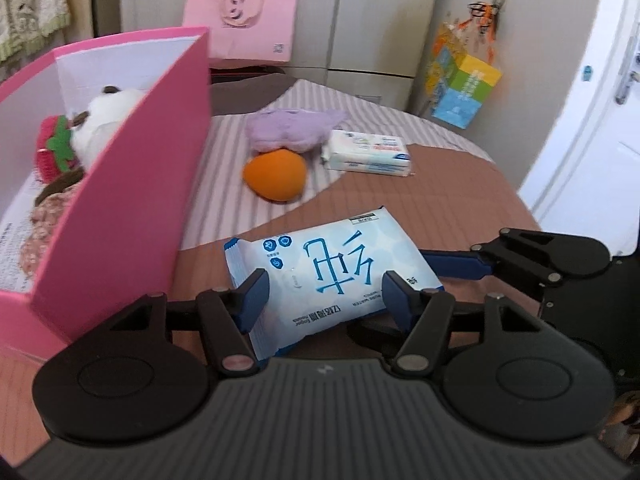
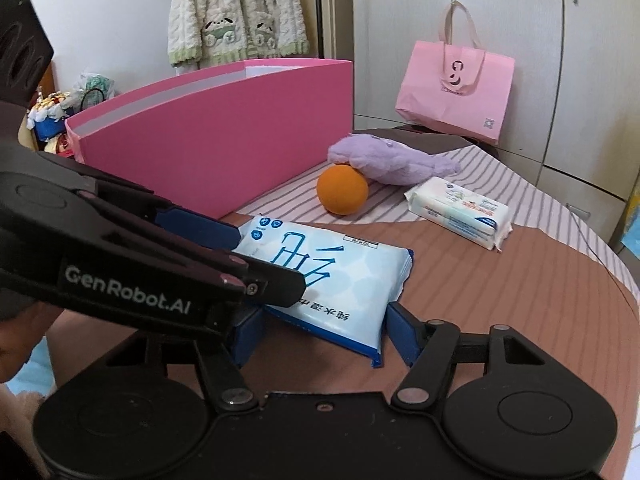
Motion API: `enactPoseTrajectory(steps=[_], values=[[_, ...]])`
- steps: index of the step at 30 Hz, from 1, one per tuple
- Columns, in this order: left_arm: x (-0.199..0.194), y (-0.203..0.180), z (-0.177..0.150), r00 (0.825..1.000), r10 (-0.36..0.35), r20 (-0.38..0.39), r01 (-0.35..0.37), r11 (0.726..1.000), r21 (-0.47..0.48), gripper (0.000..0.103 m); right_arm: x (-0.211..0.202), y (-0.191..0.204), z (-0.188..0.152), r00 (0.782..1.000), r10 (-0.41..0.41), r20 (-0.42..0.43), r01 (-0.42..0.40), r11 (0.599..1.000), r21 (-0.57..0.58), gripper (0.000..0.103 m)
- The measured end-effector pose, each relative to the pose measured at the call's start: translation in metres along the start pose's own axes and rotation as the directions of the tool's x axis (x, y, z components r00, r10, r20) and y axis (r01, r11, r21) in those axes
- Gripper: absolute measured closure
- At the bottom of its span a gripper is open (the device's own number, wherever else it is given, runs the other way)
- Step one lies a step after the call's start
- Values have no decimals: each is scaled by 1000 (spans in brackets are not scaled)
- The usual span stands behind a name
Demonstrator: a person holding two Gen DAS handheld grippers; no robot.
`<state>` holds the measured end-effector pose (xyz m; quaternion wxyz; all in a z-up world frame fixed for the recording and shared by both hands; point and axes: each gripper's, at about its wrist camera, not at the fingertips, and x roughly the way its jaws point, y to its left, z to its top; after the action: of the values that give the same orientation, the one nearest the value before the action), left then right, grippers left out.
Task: Organize soft objects
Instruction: 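Close both grippers on the blue wet-wipes pack from its two ends, then lift the wet-wipes pack with both grippers and carry it over the pink box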
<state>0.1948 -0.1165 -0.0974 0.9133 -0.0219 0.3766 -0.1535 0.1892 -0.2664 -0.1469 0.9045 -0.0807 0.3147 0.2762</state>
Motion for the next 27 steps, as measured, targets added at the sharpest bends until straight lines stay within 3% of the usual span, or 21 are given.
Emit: enactPoseTrajectory(steps=[3,7,12,15,27], values=[[1,-4,1,1000,-31,1,31,999,9,43,-6,-1,-3,1000,-25,-6,26,1000,14,32],[8,-6,-2,999,50,1,-50,998,36,43,-10,-4,-6,999,-42,-10,43,999,20,32],[11,3,-1,1000,6,-9,-6,1000,-7,43,-7,-2,-6,999,-49,-8,50,998,28,30],[10,5,-3,1000,0,4,0,1000,-12,53,-5,-1,-6,998,-57,-5,58,998,39,30],[-2,-5,-11,998,-51,43,48,997,61,54,-10,20,-11,985,-172,22,167,977,136,39]])
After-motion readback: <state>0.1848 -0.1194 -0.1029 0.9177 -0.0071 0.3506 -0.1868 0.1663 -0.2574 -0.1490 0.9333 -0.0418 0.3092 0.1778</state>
